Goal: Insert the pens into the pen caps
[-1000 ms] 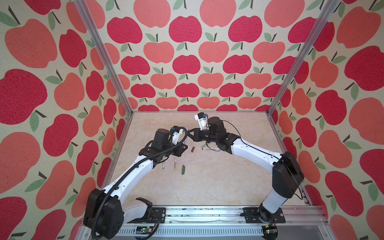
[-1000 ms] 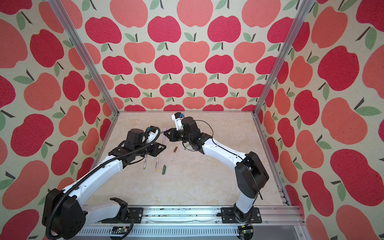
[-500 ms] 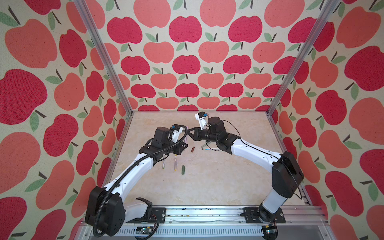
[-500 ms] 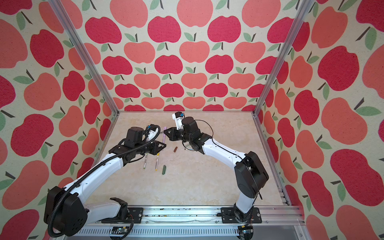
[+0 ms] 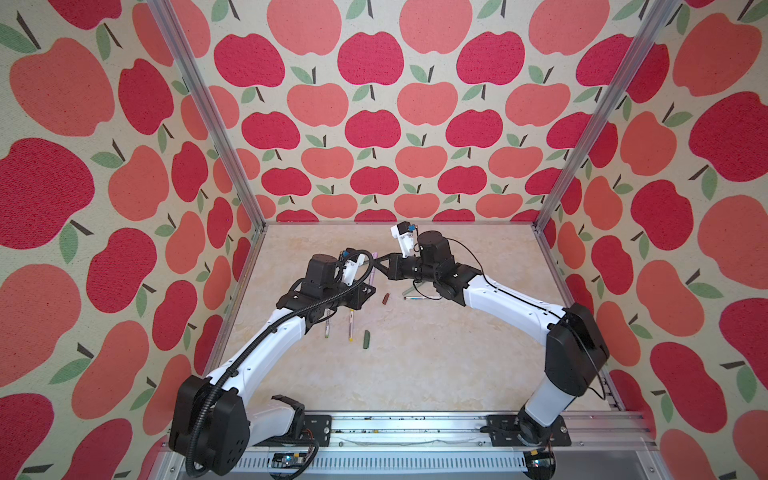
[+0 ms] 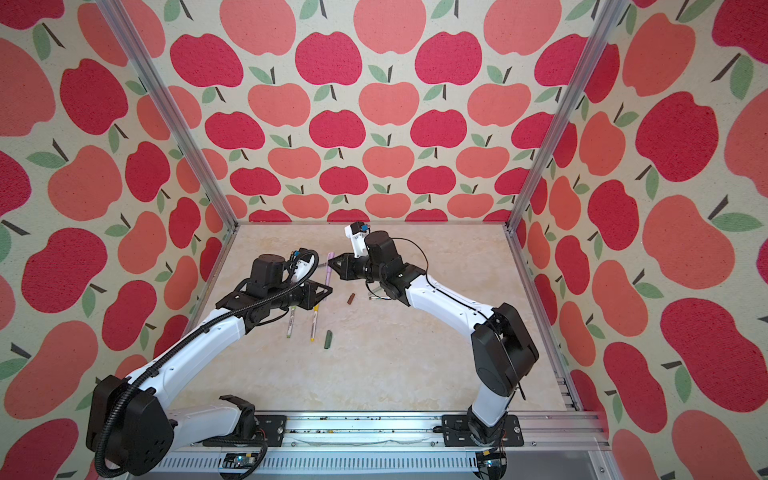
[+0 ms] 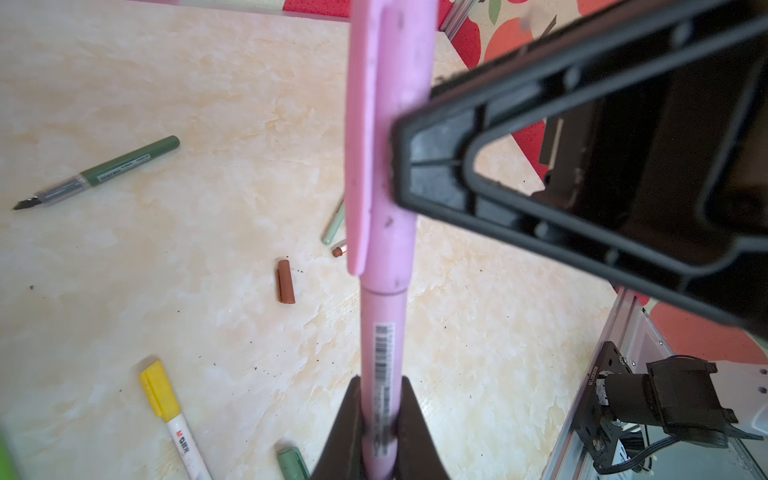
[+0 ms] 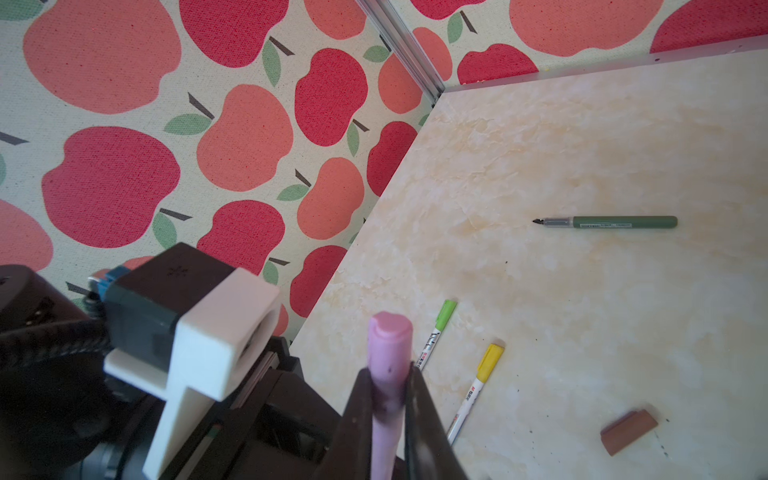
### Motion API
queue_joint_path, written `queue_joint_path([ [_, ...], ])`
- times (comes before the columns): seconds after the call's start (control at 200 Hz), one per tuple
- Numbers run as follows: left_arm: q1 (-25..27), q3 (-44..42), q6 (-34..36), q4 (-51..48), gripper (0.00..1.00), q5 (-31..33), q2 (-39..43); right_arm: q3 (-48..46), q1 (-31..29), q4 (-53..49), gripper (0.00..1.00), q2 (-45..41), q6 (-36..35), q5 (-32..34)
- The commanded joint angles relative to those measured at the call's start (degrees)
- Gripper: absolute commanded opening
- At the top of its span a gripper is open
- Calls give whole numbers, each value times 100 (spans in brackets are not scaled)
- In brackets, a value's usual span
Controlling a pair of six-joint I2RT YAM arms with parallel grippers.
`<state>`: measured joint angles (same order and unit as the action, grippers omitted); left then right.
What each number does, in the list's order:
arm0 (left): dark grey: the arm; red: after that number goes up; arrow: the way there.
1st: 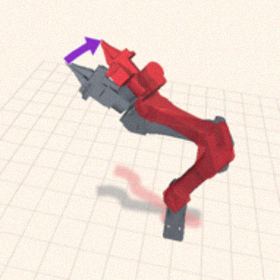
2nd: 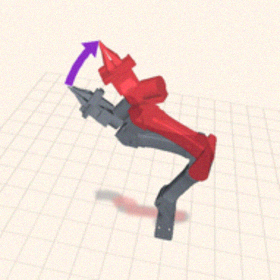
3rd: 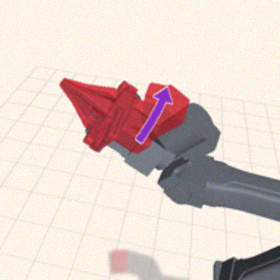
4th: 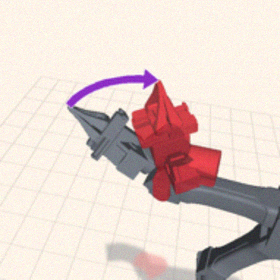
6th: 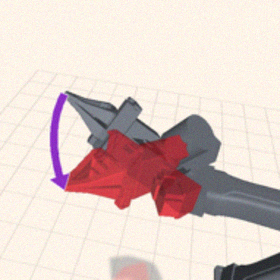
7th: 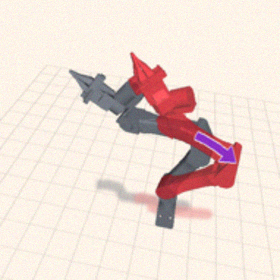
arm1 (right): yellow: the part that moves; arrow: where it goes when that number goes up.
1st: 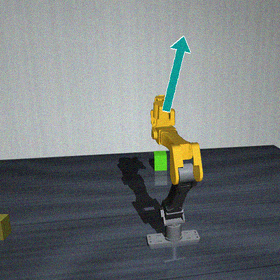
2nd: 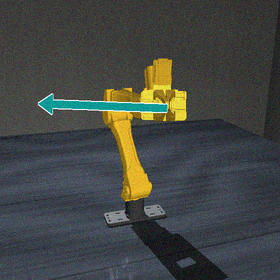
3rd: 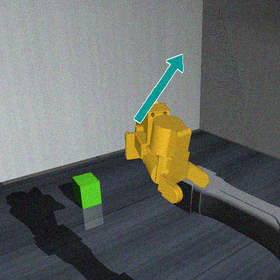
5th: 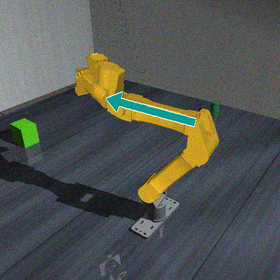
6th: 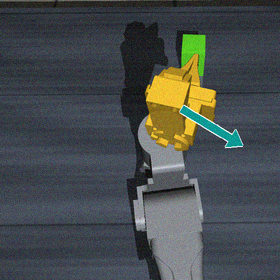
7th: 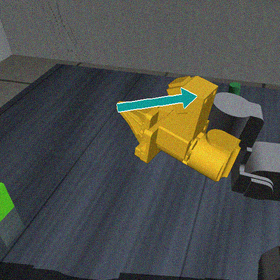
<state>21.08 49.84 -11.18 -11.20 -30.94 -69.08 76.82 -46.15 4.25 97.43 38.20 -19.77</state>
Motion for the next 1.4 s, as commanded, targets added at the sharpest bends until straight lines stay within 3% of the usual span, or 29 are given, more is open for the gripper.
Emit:
queue_joint_path([
  [0.0, -179, -291, -433, 1459, 0, 368, 502, 47, 115, -1536, 21, -221, -326, -485],
  [0.07, -136, -617, -635, 1351, 0, 420, 648, 249, 198, -1581, 31, -390, -422, -467],
  [0.21, -43, -1002, -801, 987, 0, 631, 1069, 457, 264, -1751, 40, -642, -619, -357],
  [0.38, -34, -1034, -867, 364, 0, 919, 1421, 324, 239, -1917, 42, -635, -642, -162],
  [0.61, -60, -889, -1079, -575, 0, 1431, 1572, 230, -96, -2622, 43, -132, -857, 663],
  [0.86, -353, -879, -1620, -1521, 0, 1917, 1847, 787, -1018, -3819, 48, 946, -1669, 1400],
  [1.101, -604, -1046, -1817, -1723, 0, 2027, 2280, 1075, -1660, -4256, 57, 1736, -2222, 1674],
  [1.396, -645, -1046, -1753, -1732, 0, 1917, 2397, 1791, -1797, -4457, 61, 2459, -2297, 1752],
])
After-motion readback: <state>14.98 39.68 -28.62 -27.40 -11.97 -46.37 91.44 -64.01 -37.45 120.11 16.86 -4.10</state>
